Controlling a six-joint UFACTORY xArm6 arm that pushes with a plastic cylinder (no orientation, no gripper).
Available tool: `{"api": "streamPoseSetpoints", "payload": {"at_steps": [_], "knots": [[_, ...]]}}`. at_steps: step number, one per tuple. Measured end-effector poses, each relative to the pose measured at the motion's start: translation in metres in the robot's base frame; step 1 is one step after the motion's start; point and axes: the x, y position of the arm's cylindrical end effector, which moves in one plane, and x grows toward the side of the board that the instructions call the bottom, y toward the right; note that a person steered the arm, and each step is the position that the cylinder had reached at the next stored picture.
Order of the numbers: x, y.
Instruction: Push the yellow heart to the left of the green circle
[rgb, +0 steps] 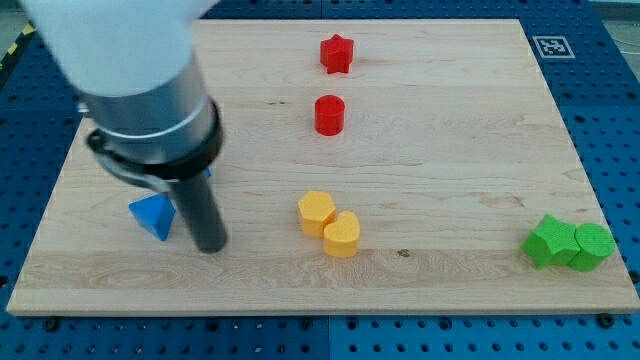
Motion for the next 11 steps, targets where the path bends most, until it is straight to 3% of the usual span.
{"api": "streamPoseSetpoints", "payload": {"at_steps": [3, 6, 8, 10, 11], "knots": [[0.0, 0.128], [0.006, 0.186], [-0.018, 0.252], [-0.019, 0.268], [-0.057, 0.239]]}}
